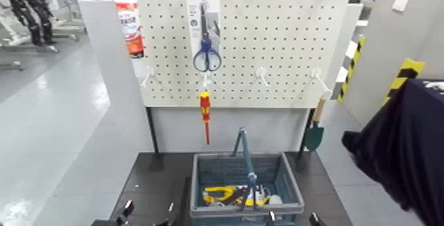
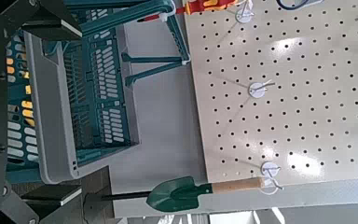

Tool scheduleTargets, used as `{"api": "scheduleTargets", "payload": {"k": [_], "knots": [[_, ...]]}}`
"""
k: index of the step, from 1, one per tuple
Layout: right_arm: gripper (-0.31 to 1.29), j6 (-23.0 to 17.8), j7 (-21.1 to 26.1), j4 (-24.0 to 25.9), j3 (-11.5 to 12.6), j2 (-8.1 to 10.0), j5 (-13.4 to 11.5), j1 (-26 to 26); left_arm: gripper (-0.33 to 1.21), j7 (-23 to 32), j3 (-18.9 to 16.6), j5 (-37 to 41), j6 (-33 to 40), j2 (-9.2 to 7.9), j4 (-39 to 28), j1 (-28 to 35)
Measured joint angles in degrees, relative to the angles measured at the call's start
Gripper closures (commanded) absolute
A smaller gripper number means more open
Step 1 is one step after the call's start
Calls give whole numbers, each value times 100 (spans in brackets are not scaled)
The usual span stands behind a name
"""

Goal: Put the red screwdriver into the crate.

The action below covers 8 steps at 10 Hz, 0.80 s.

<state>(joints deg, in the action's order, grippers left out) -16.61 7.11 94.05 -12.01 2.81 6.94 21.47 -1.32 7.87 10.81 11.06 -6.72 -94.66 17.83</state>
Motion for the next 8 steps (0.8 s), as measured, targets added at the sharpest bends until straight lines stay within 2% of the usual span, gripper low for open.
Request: {"api": "scheduleTargets", "payload": {"k": [5,8], "knots": [[14,17,9,0,-22,9,0,-17,10,-104,31,35,-56,-27,61,-87],[14,27,9,-3,-33,9,0,-20,10,-535,-139,95,-131,-3,263,-318]]}}
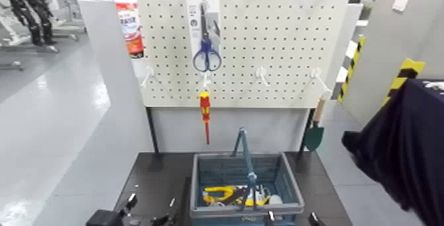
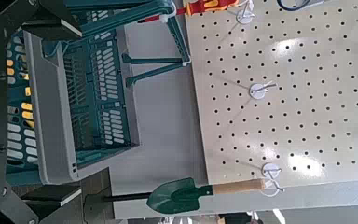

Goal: Put the red screwdriver into the crate.

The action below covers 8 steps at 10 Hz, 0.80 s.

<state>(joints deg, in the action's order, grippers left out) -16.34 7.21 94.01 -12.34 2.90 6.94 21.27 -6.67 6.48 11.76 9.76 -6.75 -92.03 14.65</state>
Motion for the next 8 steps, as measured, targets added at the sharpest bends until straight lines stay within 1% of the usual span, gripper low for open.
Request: {"api": "scheduleTargets", "payload": {"k": [3,8], "knots": [[14,6,0,-6,-4,-9,0,0,10,-488,-185,6,-102,7,272,-426],[14,9,0,-6,-14,-14,0,0,10,-1185,-176,23,-428,-42,693,-1229]]}}
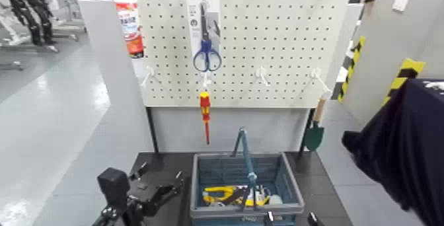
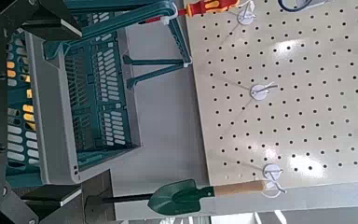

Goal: Put the red screwdriver into the crate.

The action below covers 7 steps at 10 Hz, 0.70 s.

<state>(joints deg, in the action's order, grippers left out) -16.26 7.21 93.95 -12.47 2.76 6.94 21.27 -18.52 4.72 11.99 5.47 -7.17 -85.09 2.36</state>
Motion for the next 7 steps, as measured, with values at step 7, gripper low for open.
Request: {"api": "scheduleTargets", "payload": {"k": [7], "knots": [[14,0,0,-16,-38,4,24,-15,10,-450,303,22,-380,-166,505,-993]]}}
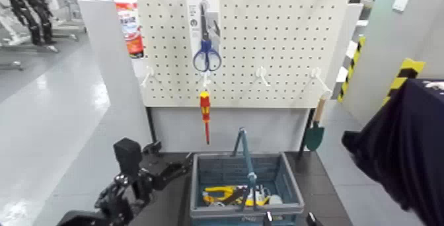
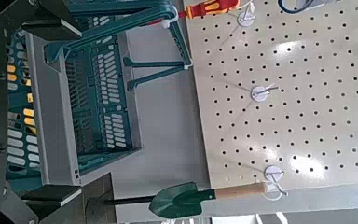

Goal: Put the red screwdriver into the crate.

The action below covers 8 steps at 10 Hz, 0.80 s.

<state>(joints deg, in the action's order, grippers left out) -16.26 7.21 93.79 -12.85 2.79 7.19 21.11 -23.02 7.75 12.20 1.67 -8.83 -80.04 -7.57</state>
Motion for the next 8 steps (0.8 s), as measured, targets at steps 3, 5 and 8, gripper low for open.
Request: {"api": "scheduleTargets", "payload": {"k": [3,5,8], "knots": [[14,0,-6,-8,-16,2,10,-6,10,-285,122,-16,-61,-65,374,-474],[14,0,-9,-10,-30,2,16,-12,10,-457,171,-17,-69,-96,643,-795],[14,0,-9,-17,-47,2,29,-27,10,-606,395,47,96,-133,1161,-1319]]}}
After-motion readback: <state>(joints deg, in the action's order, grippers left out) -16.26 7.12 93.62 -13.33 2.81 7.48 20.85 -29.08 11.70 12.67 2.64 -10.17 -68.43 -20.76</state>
